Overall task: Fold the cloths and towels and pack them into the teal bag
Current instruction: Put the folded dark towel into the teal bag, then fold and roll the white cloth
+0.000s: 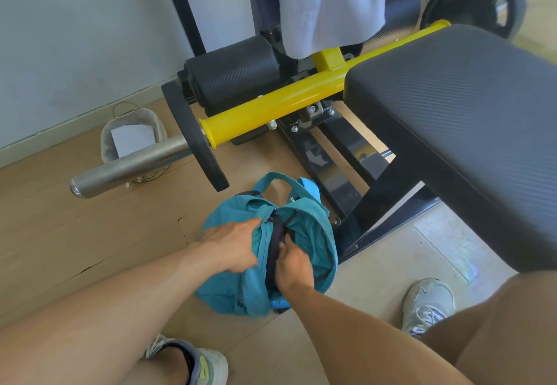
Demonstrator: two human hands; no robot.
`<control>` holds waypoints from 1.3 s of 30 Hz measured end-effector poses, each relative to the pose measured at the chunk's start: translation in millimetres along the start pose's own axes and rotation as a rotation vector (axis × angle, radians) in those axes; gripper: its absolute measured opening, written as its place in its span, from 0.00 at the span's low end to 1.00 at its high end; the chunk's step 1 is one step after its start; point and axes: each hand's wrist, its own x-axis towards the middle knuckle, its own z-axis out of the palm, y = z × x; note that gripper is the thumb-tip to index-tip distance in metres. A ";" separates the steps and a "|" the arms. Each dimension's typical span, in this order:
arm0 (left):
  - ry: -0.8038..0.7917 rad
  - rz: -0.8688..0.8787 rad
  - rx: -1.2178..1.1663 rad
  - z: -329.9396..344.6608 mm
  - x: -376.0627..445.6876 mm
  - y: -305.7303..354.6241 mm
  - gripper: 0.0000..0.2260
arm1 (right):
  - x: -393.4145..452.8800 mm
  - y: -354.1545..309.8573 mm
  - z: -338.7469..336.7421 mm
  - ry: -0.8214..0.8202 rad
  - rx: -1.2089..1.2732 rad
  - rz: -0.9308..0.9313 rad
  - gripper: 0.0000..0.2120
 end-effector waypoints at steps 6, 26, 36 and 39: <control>0.100 0.059 -0.130 -26.6 -7.7 14.3 0.43 | -10.4 -36.8 -62.4 0.304 -0.011 -0.205 0.17; 1.149 0.676 -0.826 -201.6 -98.7 68.0 0.19 | -52.2 -343.4 -288.0 0.631 0.430 -0.752 0.41; 1.431 0.306 -0.133 -355.1 -124.2 60.9 0.26 | -57.5 -384.6 -325.5 0.483 0.455 -0.632 0.11; 1.264 0.266 0.024 -374.9 -121.5 65.0 0.26 | -64.2 -391.4 -340.8 0.461 0.634 -0.640 0.08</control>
